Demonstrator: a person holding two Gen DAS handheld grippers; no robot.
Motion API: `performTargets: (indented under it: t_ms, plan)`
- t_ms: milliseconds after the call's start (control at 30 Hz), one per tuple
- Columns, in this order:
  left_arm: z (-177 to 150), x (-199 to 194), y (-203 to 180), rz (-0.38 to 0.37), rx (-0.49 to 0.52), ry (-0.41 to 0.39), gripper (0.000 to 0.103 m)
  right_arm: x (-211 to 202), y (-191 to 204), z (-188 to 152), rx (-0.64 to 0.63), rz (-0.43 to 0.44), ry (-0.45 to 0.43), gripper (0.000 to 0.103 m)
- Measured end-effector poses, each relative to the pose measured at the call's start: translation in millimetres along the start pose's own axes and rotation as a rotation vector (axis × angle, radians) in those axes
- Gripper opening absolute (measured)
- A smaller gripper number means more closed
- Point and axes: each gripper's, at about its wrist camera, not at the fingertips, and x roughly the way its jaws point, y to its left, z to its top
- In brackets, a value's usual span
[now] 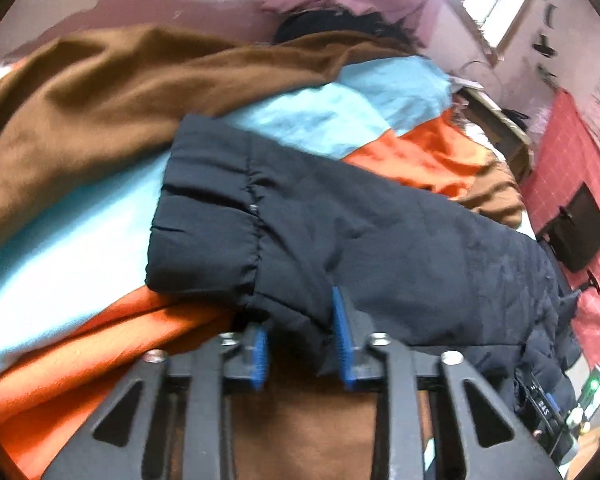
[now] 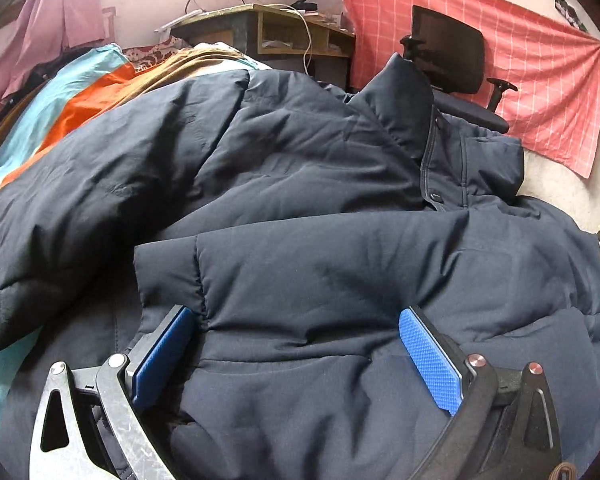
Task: Fold large clothes
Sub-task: 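Grasp the other sleeve cuff with the left tool, then lift the sleeve with the left tool and fold it across the body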
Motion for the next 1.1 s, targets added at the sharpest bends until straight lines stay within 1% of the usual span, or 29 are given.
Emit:
performTargets:
  t_ms: [33,67,133,233,267,333,400,467,533,600,667,767,800,833,867,933,1000,1100]
  plan:
    - [0.6,-2.3,-3.9,-0.004,0.020,-0.014,0.011,-0.7,0.0,-0.4,0.001,0.002,-0.002,0.103]
    - [1.3,-6.4,-9.8,-0.022,0.053,-0.038,0.009,-0.8,-0.3,-0.5,0.002,0.003,-0.003,0.103]
    - [1.7,-16.7,-22.0,-0.031,0.124,-0.097,0.008,-1.7,-0.7,-1.1,0.004,0.008,-0.006,0.103]
    - [3.6,-36.9,-44.2,-0.076,0.236,-0.208,0.006,-2.4,-0.3,-1.9,0.005,0.010,-0.009,0.103]
    - [6.2,-40.5,-51.1,-0.096,0.259,-0.230,0.006,-2.5,0.0,-2.0,0.005,0.010,-0.010,0.103]
    - [13.2,-52.1,-69.1,-0.165,0.299,-0.281,0.005,-2.3,0.1,-2.1,0.004,0.009,-0.009,0.103]
    - [20.7,-62.2,-87.7,-0.240,0.322,-0.314,0.005,-2.0,0.2,-1.6,0.003,0.008,-0.003,0.103]
    - [27.9,-72.7,-109.3,-0.323,0.355,-0.340,0.005,-4.7,-2.8,1.6,0.013,0.026,0.004,0.103]
    - [34.2,-81.2,-136.8,-0.407,0.422,-0.347,0.005,-19.8,-12.6,7.0,0.056,0.082,-0.010,0.103]
    - [36.7,-91.1,-166.2,-0.489,0.491,-0.347,0.005,-38.9,-26.8,10.0,0.118,0.110,-0.045,0.103]
    - [33.3,-101.5,-197.0,-0.561,0.559,-0.357,0.005,-58.0,-45.5,11.3,0.187,0.120,-0.057,0.103]
    - [18.5,-115.6,-240.9,-0.676,0.649,-0.356,0.005,-81.6,-74.2,10.1,0.250,0.141,-0.074,0.103]
    - [11.5,-119.2,-255.1,-0.716,0.678,-0.340,0.005,-92.2,-87.4,9.5,0.272,0.137,-0.088,0.103]
    - [4.3,-121.9,-270.3,-0.764,0.701,-0.308,0.005,-102.3,-102.7,8.3,0.296,0.134,-0.100,0.103]
    - [-4.6,-123.9,-287.4,-0.829,0.718,-0.255,0.004,-108.6,-111.3,7.4,0.310,0.131,-0.108,0.103]
    - [-25.4,-124.2,-320.5,-0.923,0.755,-0.170,0.004,-130.8,-144.6,4.1,0.357,0.130,-0.153,0.103]
    - [-48.8,-124.6,-347.1,-0.979,0.799,-0.121,0.004,-149.5,-171.7,3.5,0.371,0.104,-0.196,0.103]
    - [-89.2,-120.0,-382.4,-1.025,0.877,-0.067,0.004,-170.4,-209.2,-0.3,0.408,0.067,-0.235,0.103]
